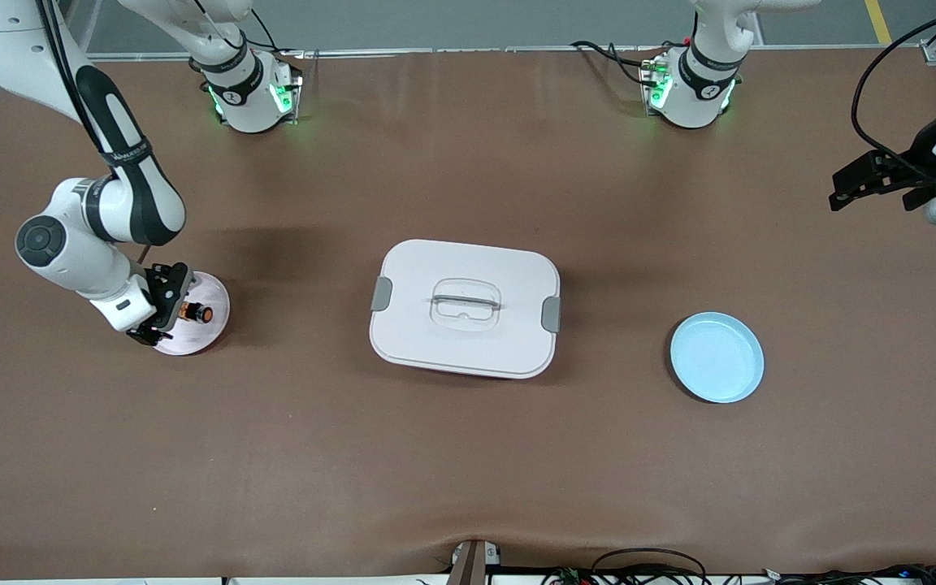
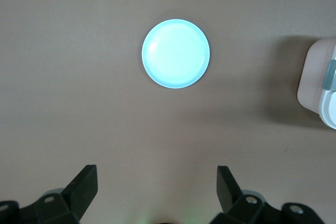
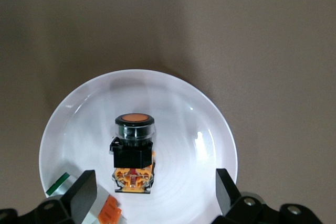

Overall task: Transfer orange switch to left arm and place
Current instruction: 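Lower the right gripper and grasp the orange switch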

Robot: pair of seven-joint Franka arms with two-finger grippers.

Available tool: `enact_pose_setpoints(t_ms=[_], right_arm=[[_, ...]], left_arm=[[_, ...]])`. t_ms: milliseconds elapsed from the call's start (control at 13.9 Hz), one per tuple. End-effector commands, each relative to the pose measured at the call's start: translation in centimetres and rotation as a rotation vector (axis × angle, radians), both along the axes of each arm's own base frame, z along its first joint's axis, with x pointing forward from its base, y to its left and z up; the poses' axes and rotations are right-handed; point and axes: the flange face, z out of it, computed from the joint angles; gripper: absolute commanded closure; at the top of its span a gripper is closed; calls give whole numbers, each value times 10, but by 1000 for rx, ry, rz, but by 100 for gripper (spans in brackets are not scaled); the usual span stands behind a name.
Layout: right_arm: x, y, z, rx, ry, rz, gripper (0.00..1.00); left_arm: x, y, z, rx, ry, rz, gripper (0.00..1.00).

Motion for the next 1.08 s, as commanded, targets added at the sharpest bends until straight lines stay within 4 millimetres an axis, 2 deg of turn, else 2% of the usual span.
enact_pose_setpoints(t_ms=[0,433,650,1011], right_arm=[[-3,-8,-4,2,-23,45,0],[-11,-22,-36,34,-12,9,0],[-18,-19,-43,69,6,-45,0],[-17,-13,-46,75,9,-38,0]], left_arm=[[1,0,3,9,8,-17,0],[1,1,4,9,5,-16,0],[1,1,4,9,5,-16,0],[1,2,4,9,5,-14,0]])
